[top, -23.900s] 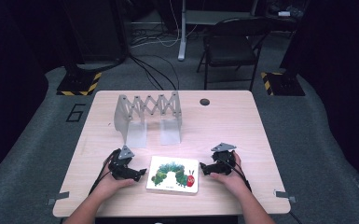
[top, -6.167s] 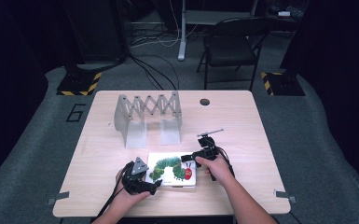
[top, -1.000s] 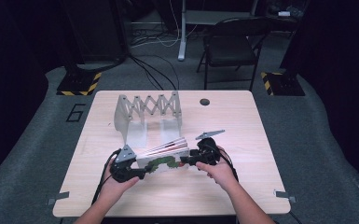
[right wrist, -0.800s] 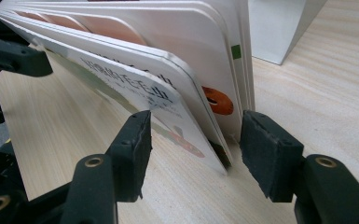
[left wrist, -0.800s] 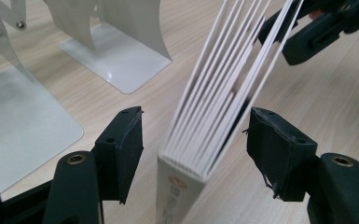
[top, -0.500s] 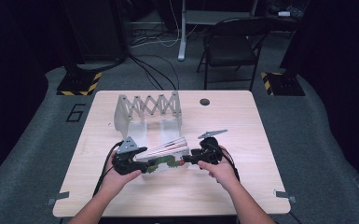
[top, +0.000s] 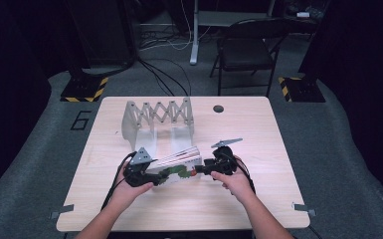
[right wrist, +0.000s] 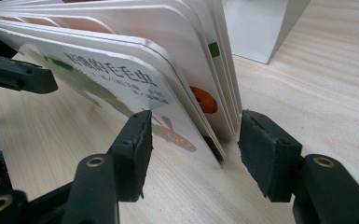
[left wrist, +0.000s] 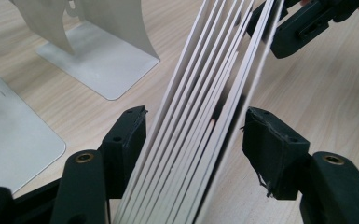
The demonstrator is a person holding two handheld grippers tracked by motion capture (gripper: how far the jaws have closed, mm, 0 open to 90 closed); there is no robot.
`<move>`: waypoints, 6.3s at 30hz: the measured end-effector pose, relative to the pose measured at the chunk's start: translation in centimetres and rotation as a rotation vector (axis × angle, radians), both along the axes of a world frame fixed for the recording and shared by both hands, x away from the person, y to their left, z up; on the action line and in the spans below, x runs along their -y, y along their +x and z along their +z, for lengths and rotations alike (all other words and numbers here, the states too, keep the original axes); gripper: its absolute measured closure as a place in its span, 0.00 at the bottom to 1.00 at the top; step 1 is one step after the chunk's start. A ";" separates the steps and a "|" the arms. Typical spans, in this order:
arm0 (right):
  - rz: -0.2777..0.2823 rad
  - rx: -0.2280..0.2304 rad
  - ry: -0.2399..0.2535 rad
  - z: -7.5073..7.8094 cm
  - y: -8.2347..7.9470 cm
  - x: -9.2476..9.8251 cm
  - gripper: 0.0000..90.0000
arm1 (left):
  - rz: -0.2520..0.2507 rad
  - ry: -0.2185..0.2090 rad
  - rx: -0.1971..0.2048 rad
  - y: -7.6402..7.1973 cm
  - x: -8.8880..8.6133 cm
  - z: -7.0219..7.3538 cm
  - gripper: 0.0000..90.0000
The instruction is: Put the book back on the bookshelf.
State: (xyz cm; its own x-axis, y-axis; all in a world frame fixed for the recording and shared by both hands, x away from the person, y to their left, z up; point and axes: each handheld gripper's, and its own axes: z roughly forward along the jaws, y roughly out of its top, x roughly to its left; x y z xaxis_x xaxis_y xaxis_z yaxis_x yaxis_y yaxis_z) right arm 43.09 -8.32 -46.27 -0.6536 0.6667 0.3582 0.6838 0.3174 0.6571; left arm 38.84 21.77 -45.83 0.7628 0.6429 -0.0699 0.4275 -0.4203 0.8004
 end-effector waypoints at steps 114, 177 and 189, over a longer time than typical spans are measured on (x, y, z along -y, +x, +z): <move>-0.017 -0.024 -0.011 -1.1 0.4 0.0 0.49 | 0.007 0.018 0.005 -0.7 0.5 0.4 0.69; -0.050 -0.021 0.004 -1.0 0.7 0.8 0.49 | 0.024 0.023 0.009 1.1 1.8 5.3 0.85; -0.047 -0.021 -0.001 -1.1 0.7 0.8 0.49 | 0.089 0.017 0.013 1.1 -0.3 5.2 0.85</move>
